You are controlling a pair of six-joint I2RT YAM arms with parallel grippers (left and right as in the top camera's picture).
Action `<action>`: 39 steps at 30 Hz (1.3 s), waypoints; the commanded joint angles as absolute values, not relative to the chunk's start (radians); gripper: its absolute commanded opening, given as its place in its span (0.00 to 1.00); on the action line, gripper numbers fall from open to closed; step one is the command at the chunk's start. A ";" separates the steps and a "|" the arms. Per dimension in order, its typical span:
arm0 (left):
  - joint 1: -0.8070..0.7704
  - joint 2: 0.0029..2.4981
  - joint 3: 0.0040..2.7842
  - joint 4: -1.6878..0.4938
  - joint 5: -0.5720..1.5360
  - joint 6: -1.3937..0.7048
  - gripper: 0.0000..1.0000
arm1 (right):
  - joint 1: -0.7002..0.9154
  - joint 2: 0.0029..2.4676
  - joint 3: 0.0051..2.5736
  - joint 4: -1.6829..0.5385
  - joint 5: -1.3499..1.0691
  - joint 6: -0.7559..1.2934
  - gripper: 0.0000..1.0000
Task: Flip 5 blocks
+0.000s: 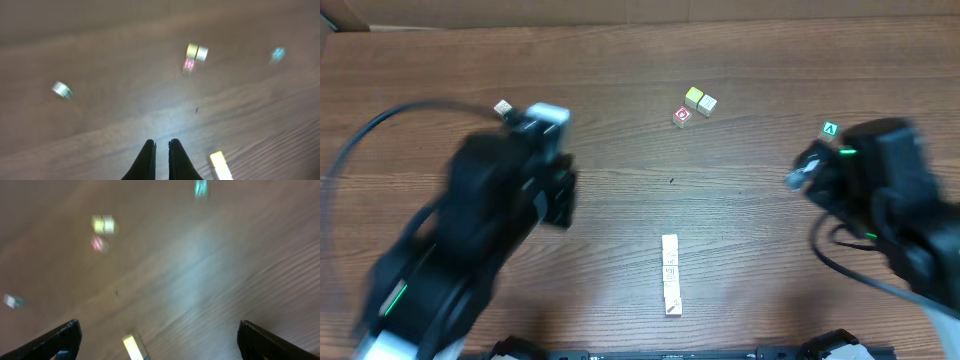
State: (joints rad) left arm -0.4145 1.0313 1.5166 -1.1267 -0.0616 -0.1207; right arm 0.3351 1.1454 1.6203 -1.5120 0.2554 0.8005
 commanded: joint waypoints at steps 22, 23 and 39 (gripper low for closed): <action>-0.431 0.363 1.728 -1.601 -0.112 -0.173 1.00 | 0.310 1.089 2.100 -1.694 0.316 0.683 1.00; -0.431 0.363 1.728 -1.609 -0.112 -0.173 1.00 | 0.310 1.089 2.100 -1.694 0.316 0.683 1.00; -0.431 0.363 1.724 -1.689 -0.104 -0.172 1.00 | 0.310 1.089 2.100 -1.694 0.316 0.683 1.00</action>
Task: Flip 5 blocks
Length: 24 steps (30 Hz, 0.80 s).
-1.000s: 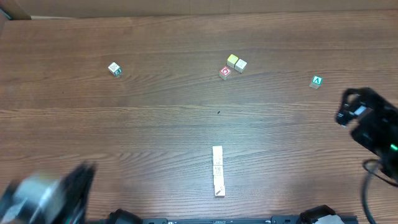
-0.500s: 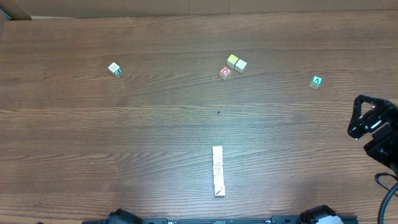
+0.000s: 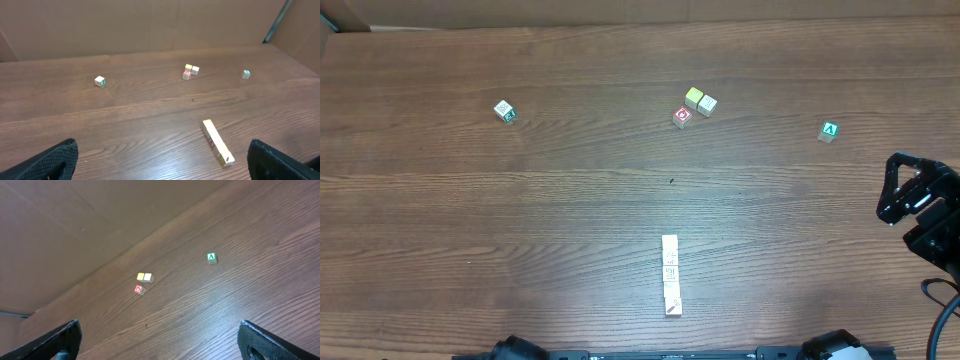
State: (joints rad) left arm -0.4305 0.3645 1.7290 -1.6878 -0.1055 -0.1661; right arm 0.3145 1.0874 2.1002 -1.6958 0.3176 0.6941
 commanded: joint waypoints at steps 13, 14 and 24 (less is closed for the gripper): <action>-0.431 0.363 1.724 -1.689 -0.133 -0.135 1.00 | 0.310 1.089 2.100 -1.694 0.316 0.683 1.00; -0.431 0.363 1.724 -1.681 -0.126 -0.143 1.00 | 0.310 1.089 2.100 -1.694 0.316 0.683 1.00; -0.309 0.313 1.438 -1.228 -0.093 -0.210 1.00 | 0.310 1.089 2.100 -1.694 0.316 0.683 1.00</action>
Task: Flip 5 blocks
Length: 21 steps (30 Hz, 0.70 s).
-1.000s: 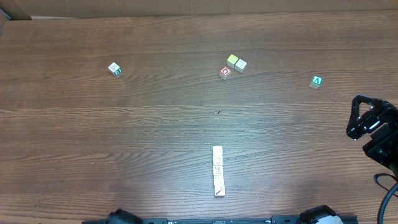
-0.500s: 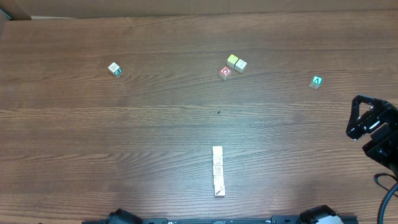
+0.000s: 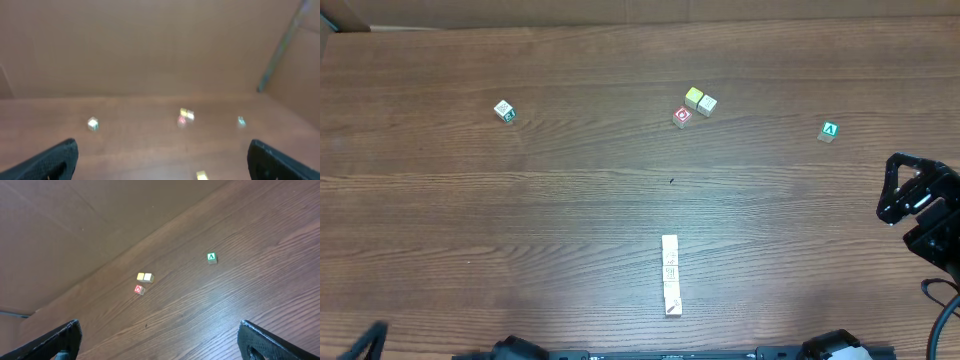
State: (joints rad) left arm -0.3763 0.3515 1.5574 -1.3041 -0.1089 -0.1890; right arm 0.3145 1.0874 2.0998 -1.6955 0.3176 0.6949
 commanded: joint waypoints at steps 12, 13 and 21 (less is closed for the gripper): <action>-0.036 0.010 0.497 -0.359 0.098 -0.210 1.00 | 0.310 1.089 2.100 -1.694 0.316 0.683 1.00; -0.033 0.004 0.443 -0.302 0.097 -0.210 0.99 | 0.310 1.089 2.100 -1.694 0.316 0.683 1.00; -0.032 0.004 0.157 -0.046 -0.058 -0.205 1.00 | 0.310 1.089 2.100 -1.694 0.316 0.683 1.00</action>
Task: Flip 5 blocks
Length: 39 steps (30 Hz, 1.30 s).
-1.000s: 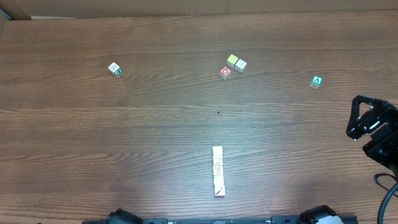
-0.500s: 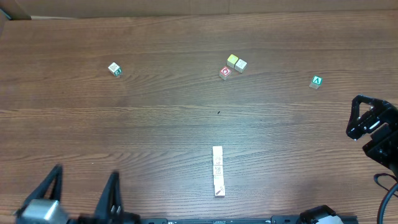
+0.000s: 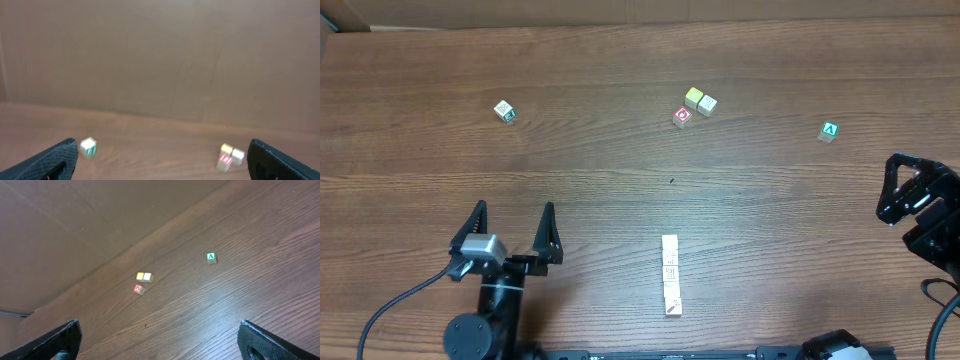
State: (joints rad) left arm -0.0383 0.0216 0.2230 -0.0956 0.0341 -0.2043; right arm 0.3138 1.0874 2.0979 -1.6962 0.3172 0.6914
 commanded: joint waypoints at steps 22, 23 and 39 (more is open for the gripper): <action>-0.004 0.003 0.005 -0.071 -0.088 0.038 1.00 | 0.310 1.089 2.100 -1.694 0.316 0.683 1.00; -0.004 0.003 0.005 -0.070 -0.088 0.038 0.99 | 0.310 1.089 2.100 -1.694 0.316 0.683 1.00; -0.004 0.004 0.005 -0.070 -0.088 0.038 1.00 | 0.310 1.089 2.100 -1.694 0.316 0.683 1.00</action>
State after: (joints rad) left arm -0.0113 0.0166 0.0086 -0.0711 -0.0944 0.0231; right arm 0.3141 1.0878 2.0979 -1.6958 0.3172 0.6907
